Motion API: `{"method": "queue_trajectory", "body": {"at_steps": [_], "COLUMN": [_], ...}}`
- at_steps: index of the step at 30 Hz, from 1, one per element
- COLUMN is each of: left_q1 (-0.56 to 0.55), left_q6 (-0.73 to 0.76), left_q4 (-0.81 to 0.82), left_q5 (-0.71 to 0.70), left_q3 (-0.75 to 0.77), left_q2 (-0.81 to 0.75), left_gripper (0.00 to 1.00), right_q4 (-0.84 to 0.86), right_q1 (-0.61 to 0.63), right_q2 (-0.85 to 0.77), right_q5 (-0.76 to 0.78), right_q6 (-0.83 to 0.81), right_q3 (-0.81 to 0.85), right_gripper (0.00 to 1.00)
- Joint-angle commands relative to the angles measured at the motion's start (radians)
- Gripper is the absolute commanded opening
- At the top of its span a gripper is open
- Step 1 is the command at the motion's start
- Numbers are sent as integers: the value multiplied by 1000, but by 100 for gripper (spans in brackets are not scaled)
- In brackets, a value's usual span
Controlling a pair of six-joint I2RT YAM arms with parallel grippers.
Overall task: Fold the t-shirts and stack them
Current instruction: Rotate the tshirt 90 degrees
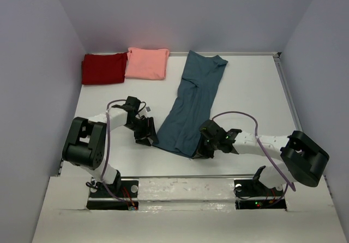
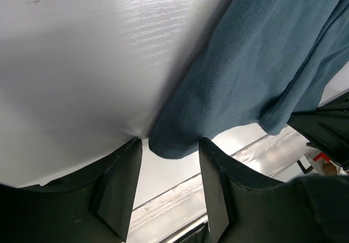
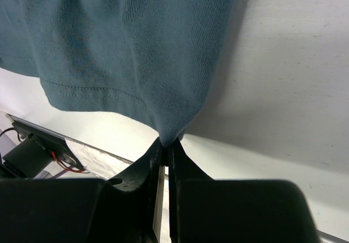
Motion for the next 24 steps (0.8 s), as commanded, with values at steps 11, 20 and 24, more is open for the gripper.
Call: {"method": "queue_trajectory", "body": {"at_steps": [11, 20, 24], "left_q1": [-17, -24, -27], "left_q6": [6, 1, -5], "left_q4": [20, -19, -62], "left_q5": [48, 39, 44], "left_q3": [9, 17, 36], "left_q2": [90, 52, 27], "left_gripper": [0, 0, 0], "right_q4": [-41, -137, -221], "right_q1": [10, 10, 10], "right_q2": [26, -45, -83], "right_q5": [-5, -17, -45], "right_q6": [-43, -15, -17], "right_q3": [85, 56, 56], "right_gripper": [2, 0, 0]}}
